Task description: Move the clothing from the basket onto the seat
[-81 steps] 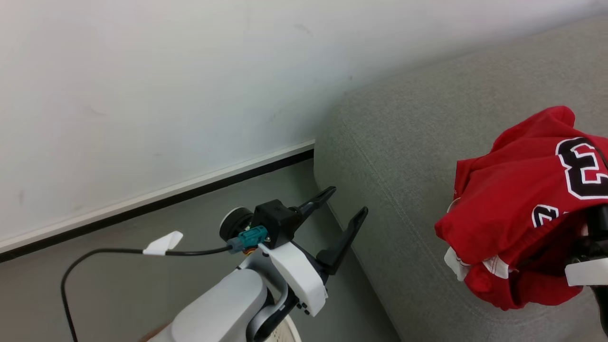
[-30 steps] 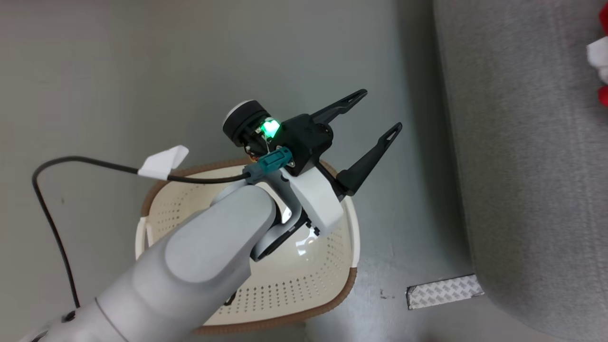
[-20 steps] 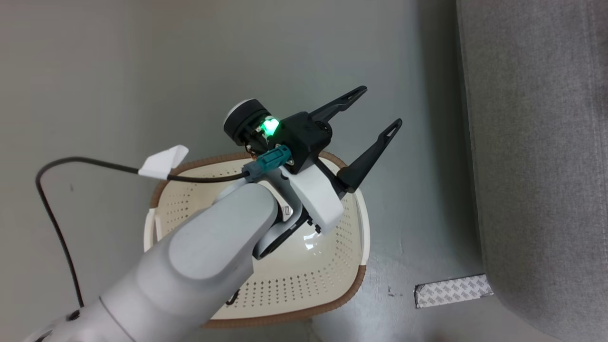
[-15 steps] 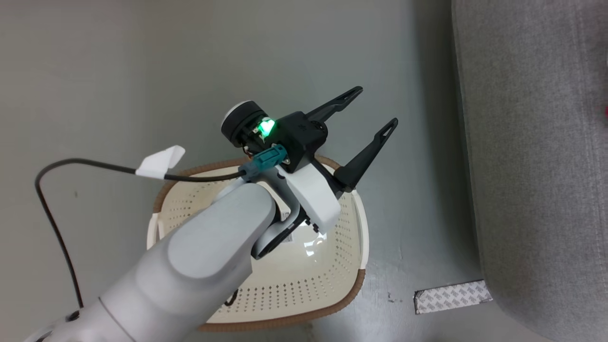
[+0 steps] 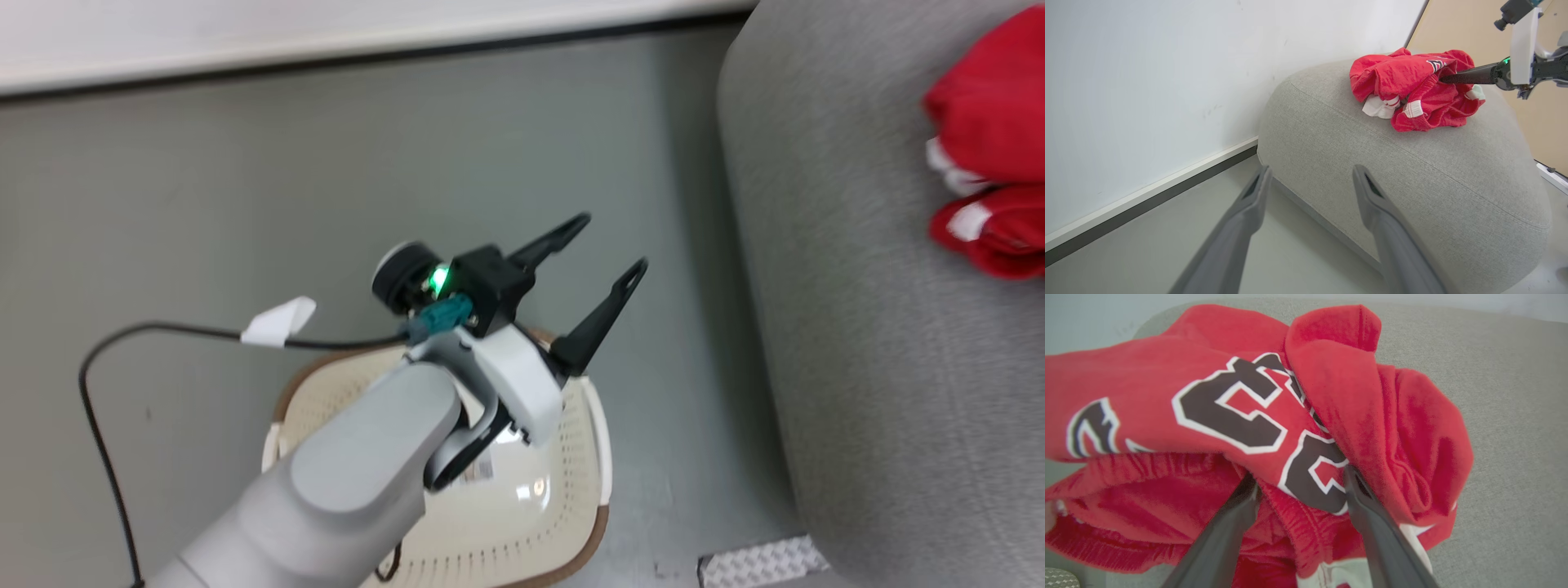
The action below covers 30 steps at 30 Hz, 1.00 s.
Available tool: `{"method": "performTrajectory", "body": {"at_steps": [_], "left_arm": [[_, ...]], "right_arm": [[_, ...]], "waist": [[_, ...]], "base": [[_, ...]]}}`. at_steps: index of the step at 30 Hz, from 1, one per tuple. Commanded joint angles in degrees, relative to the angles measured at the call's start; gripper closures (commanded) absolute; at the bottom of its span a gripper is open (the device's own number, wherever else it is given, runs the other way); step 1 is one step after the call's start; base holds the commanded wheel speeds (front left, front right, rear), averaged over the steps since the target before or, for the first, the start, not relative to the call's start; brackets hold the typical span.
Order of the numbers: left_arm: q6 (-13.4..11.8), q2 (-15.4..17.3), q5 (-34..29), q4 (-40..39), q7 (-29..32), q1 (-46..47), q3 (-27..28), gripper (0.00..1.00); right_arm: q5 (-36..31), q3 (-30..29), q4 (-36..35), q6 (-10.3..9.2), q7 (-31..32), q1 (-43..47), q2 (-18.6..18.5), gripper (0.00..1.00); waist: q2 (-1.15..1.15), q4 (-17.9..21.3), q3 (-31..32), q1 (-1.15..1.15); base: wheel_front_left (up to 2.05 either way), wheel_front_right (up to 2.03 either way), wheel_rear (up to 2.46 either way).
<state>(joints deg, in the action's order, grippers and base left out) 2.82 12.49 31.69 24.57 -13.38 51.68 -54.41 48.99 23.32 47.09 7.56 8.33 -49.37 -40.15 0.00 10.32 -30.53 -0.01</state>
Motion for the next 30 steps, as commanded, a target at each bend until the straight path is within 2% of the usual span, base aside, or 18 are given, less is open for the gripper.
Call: {"method": "performTrajectory", "body": {"at_steps": [1, 8, 19, 24, 30], "left_arm": [[0.05, 0.45, 0.39, 0.48, -0.54, -1.41, -0.15, 0.00], [-0.26, 0.06, 2.38, 1.60, -1.19, -5.43, 0.40, 0.00], [-2.06, 1.22, 4.21, 0.09, -1.80, -11.16, 3.36, 0.00], [-3.16, 2.26, 5.11, -1.13, -1.76, -14.06, 5.64, 0.00], [-5.83, 4.57, 4.29, -2.76, -1.76, -18.37, 10.15, 0.00]], "right_arm": [[-0.11, 0.90, -0.31, -0.15, 0.75, 1.23, -0.80, 0.00], [0.40, 5.38, -4.04, -0.15, 3.67, 4.27, -3.65, 0.00], [1.51, 4.43, -18.22, -0.14, -2.29, 11.36, -7.59, 0.00], [-1.13, 1.58, -25.32, -0.14, -8.00, 14.59, -7.03, 0.00], [-4.55, -2.11, -30.25, -0.14, -12.61, 18.67, -3.61, 0.00]], "waist": [[0.00, 1.45, 3.72, 0.01], [0.00, 2.63, 11.01, 0.01], [0.00, 0.73, 19.97, 0.01], [0.00, -1.75, 23.30, 0.01], [0.00, -5.31, 27.23, 0.01]], "base": [[0.00, 0.00, 0.00], [0.00, 0.00, 0.00], [0.00, 0.00, 0.00], [0.00, 0.00, 0.00], [0.00, 0.00, 0.00]]}}
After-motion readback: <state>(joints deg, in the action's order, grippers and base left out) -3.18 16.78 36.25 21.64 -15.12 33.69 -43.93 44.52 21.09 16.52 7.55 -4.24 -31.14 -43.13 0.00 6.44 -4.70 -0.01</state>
